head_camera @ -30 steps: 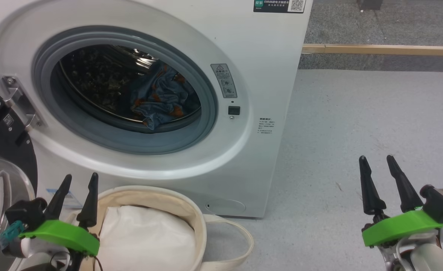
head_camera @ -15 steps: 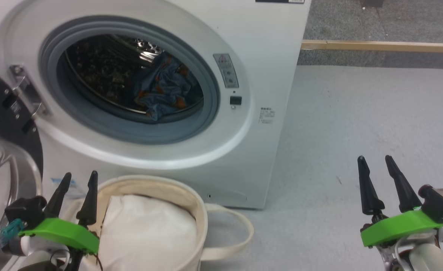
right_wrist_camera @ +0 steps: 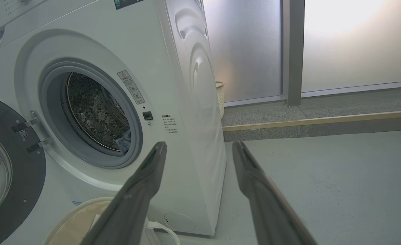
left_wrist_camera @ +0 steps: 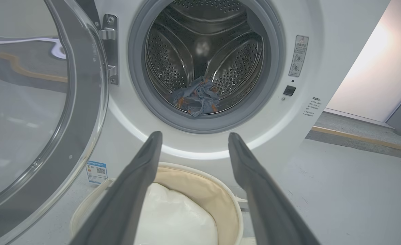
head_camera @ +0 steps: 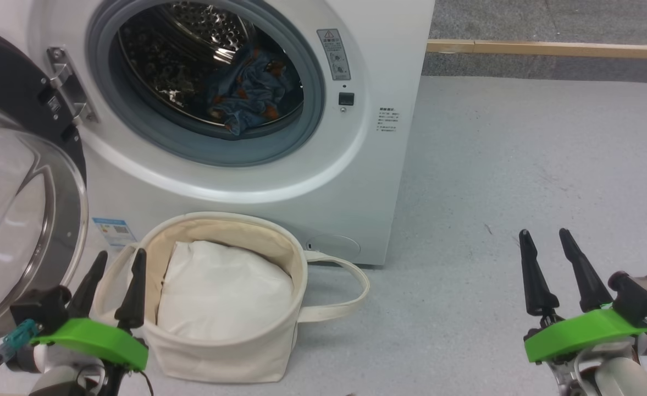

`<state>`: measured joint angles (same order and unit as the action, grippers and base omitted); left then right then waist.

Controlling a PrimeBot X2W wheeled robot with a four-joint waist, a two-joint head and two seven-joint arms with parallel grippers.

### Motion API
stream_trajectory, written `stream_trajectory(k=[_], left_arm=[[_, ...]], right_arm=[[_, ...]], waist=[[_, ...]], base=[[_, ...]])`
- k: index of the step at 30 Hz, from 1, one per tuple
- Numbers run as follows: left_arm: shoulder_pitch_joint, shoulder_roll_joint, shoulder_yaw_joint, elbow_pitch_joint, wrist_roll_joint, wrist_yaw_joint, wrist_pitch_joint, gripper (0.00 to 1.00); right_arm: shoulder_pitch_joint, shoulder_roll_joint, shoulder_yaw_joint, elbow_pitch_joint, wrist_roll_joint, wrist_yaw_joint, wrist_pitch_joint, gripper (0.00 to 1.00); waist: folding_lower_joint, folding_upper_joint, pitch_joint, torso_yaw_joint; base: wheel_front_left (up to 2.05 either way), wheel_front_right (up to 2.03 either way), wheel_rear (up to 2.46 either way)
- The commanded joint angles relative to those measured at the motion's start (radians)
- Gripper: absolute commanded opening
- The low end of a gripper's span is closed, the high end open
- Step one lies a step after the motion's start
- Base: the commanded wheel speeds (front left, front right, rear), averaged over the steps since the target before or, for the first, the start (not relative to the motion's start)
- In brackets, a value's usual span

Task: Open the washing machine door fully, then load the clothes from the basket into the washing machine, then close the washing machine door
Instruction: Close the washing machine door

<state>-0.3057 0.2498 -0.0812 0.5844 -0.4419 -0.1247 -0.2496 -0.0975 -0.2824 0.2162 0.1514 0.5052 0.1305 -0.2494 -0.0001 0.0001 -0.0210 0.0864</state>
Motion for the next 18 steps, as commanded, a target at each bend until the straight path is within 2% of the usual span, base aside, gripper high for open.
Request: stream_trajectory(k=[1, 12, 15, 18], left_arm=[[-0.028, 0.022, 0.034, -0.037, 0.004, -0.006, -0.012, 1.00], [-0.014, 0.007, 0.026, -0.041, -0.017, -0.006, -0.012, 1.00], [-0.009, 0.001, -0.005, -0.041, -0.049, -0.006, -0.012, 1.00], [-0.009, 0.016, -0.018, -0.030, -0.045, -0.006, -0.012, 1.00]], right_arm=[[-0.022, -0.009, 0.019, -0.031, 0.007, 0.000, -0.012, 1.00], [-0.017, -0.013, 0.030, -0.031, 0.019, 0.000, -0.012, 1.00], [-0.017, -0.016, 0.041, -0.030, 0.021, 0.000, -0.012, 1.00], [-0.019, -0.016, 0.051, -0.028, 0.027, 0.000, -0.012, 1.00]], waist=[[0.0001, -0.0001, -0.001, 0.001], [0.0001, -0.0001, -0.011, 0.015], [0.0001, -0.0001, -0.015, 0.027], [0.0001, -0.0001, -0.019, 0.044]], base=[[-0.74, 0.74, 0.00], [-0.15, 0.15, 0.00], [0.00, 0.00, 0.00], [0.00, 0.00, 0.00]])
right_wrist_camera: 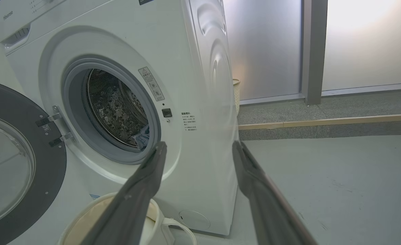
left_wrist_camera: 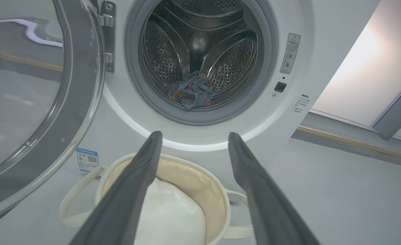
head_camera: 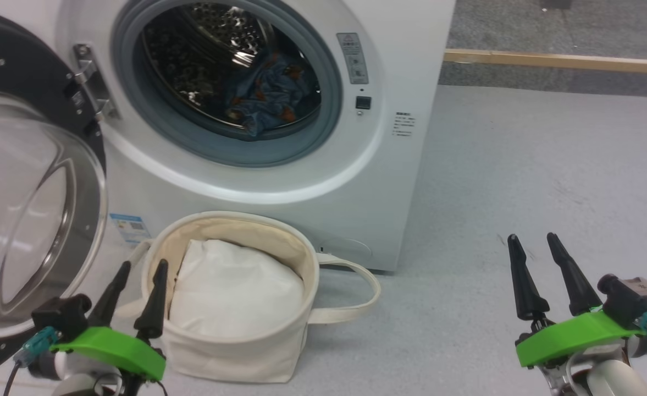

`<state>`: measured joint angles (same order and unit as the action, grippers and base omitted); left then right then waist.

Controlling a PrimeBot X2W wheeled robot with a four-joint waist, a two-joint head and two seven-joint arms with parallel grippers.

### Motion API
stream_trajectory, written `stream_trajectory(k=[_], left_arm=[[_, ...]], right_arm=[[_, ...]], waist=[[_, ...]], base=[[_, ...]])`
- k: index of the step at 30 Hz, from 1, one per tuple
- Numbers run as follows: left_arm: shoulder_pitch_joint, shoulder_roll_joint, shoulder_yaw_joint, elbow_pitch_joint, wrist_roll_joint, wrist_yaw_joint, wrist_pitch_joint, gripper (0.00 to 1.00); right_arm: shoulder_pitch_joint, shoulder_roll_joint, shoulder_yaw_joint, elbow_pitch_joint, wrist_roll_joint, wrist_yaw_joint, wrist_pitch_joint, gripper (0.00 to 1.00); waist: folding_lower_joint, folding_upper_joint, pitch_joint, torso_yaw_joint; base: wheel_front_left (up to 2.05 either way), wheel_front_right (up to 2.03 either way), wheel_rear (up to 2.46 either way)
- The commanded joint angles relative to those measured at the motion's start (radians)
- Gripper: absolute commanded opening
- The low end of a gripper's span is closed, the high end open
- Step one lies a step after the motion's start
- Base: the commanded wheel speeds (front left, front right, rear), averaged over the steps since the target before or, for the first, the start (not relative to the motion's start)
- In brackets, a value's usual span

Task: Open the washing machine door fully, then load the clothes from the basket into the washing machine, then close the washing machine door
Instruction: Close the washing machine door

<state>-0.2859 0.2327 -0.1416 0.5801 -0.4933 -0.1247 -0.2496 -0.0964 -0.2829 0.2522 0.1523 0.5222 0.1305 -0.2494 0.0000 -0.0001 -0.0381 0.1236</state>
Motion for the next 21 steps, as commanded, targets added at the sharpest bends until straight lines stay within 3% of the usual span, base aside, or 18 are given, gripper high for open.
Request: stream_trajectory(k=[1, 9, 21], left_arm=[[-0.030, 0.036, 0.047, -0.026, 0.017, 0.001, -0.012, 1.00], [-0.017, 0.027, 0.078, -0.041, 0.075, 0.016, -0.012, 1.00], [-0.004, 0.021, 0.095, -0.044, 0.107, 0.013, -0.012, 1.00]], right_arm=[[-0.022, -0.014, 0.015, -0.030, 0.012, 0.000, -0.012, 1.00], [-0.027, -0.009, 0.033, -0.024, 0.022, 0.000, -0.012, 1.00], [-0.033, 0.004, 0.056, -0.010, 0.040, 0.000, -0.012, 1.00]], waist=[[0.0000, 0.0001, -0.003, 0.014], [0.0000, 0.0001, -0.011, 0.103], [0.0000, 0.0001, -0.031, 0.301]], base=[[0.00, 0.00, 0.00], [0.00, 0.00, 0.00], [0.00, 0.00, 0.00]])
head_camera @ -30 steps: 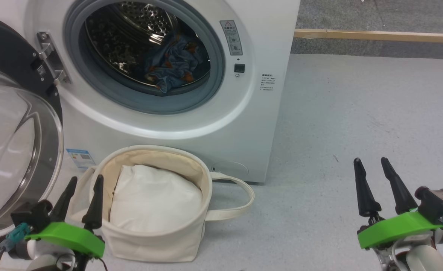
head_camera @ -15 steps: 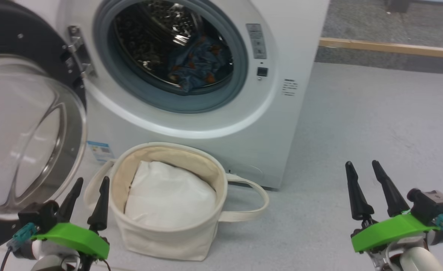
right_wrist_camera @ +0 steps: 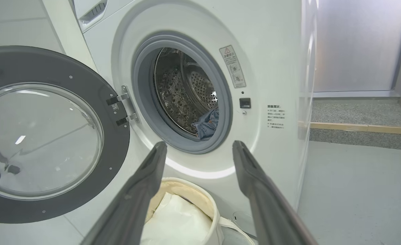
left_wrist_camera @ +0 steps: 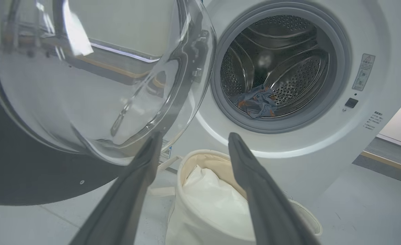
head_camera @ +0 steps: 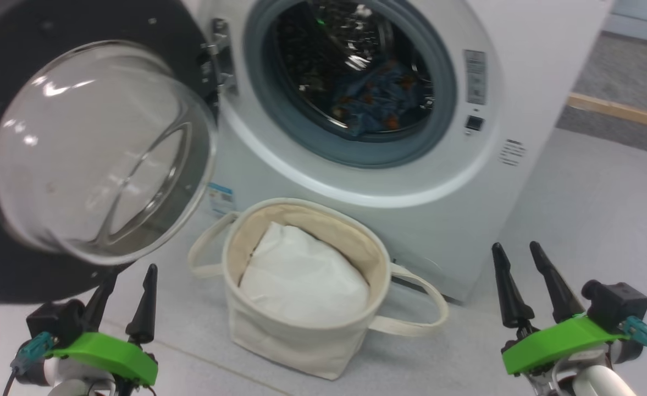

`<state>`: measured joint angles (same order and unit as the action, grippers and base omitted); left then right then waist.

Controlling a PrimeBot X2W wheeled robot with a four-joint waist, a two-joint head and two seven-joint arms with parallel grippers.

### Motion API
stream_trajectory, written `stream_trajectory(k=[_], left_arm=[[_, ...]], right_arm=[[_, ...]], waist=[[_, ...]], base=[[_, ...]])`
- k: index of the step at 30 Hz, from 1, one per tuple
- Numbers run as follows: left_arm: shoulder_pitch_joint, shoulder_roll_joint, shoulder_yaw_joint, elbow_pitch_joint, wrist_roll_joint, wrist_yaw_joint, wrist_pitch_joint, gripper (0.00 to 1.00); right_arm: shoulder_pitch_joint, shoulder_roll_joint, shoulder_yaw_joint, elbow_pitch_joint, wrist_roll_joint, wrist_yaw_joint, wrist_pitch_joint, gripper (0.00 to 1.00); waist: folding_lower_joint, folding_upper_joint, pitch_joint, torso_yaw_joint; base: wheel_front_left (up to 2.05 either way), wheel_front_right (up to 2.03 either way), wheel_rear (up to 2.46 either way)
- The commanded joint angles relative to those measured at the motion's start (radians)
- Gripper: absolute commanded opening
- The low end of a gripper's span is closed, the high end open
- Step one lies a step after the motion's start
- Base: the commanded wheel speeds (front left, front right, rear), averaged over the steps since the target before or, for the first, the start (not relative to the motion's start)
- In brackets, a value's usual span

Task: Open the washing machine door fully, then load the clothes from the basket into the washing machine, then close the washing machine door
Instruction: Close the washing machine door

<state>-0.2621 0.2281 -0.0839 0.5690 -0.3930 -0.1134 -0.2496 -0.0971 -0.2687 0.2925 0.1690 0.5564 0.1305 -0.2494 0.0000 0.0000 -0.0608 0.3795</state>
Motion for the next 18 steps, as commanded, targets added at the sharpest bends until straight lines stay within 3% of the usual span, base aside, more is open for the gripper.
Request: stream_trajectory(k=[1, 7, 18], left_arm=[[-0.028, 0.025, 0.037, -0.032, 0.007, 0.001, -0.012, 1.00], [-0.022, 0.036, 0.059, -0.042, 0.000, 0.004, -0.012, 1.00], [0.030, 0.038, 0.135, -0.106, -0.012, 0.027, -0.012, 1.00]], right_arm=[[-0.032, -0.010, 0.016, -0.027, 0.005, 0.000, -0.012, 1.00], [-0.062, 0.004, 0.041, -0.023, 0.013, 0.000, -0.012, 1.00], [-0.177, 0.002, 0.137, 0.028, 0.044, 0.000, -0.012, 1.00]], waist=[[0.0000, 0.0000, -0.008, 0.045], [0.0000, 0.0000, 0.011, 0.104], [0.0000, 0.0000, 0.047, 0.134]], base=[[0.00, 0.00, 0.00], [0.00, 0.00, 0.00], [0.00, 0.00, 0.00]])
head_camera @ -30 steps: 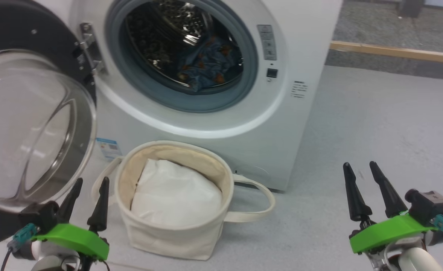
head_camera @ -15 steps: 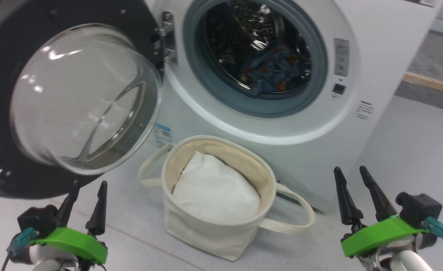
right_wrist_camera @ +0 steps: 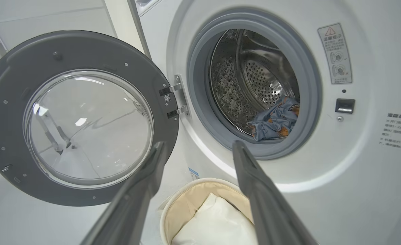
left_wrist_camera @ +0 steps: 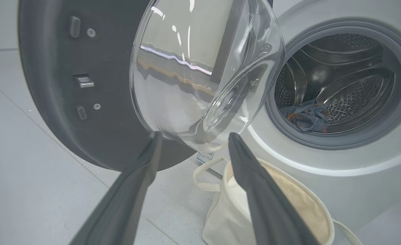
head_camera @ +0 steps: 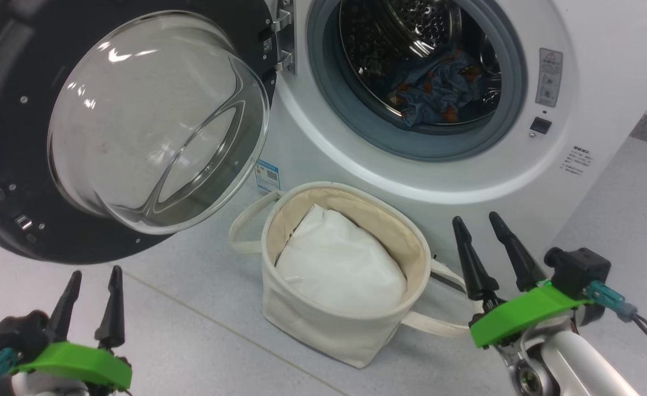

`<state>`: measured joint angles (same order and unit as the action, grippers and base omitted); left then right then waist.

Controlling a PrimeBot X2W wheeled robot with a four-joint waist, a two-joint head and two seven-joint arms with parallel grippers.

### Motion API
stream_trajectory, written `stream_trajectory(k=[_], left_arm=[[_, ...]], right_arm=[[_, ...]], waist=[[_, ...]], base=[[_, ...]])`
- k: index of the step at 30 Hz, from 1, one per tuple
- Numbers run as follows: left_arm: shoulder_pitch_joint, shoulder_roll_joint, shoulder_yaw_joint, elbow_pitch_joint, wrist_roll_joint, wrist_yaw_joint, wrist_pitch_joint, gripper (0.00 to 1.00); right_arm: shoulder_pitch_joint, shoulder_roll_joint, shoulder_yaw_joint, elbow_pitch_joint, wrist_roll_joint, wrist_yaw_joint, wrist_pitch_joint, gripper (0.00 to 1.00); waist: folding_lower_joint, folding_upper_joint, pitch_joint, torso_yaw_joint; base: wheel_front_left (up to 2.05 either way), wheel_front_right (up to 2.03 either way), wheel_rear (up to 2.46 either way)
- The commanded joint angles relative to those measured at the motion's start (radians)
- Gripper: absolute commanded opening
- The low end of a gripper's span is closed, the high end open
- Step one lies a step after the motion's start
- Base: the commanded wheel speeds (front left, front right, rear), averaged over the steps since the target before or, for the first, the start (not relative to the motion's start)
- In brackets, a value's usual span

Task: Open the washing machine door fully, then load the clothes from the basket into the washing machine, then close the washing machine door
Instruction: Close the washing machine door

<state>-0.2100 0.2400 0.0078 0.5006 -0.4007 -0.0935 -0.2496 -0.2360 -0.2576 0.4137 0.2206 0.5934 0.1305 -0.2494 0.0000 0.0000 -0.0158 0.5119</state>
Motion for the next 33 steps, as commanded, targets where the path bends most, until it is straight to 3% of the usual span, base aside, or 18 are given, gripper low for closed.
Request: stream_trajectory(k=[1, 24, 33], left_arm=[[-0.017, 0.025, 0.048, -0.043, -0.004, 0.009, -0.012, 1.00], [0.000, 0.008, 0.069, -0.074, 0.022, -0.001, -0.012, 1.00], [0.017, 0.011, 0.063, -0.171, 0.021, -0.024, -0.012, 1.00]], right_arm=[[-0.046, -0.009, 0.023, -0.018, 0.010, 0.000, -0.012, 1.00], [-0.073, 0.006, 0.063, 0.002, 0.030, 0.000, -0.012, 1.00], [-0.076, 0.004, 0.071, 0.001, 0.035, 0.000, -0.012, 1.00]], waist=[[0.0000, 0.0000, 0.004, 0.003], [0.0000, 0.0000, 0.008, 0.004], [0.0000, 0.0000, 0.012, 0.007]], base=[[0.00, 0.00, 0.00], [0.00, 0.00, 0.00], [0.00, 0.00, 0.00]])
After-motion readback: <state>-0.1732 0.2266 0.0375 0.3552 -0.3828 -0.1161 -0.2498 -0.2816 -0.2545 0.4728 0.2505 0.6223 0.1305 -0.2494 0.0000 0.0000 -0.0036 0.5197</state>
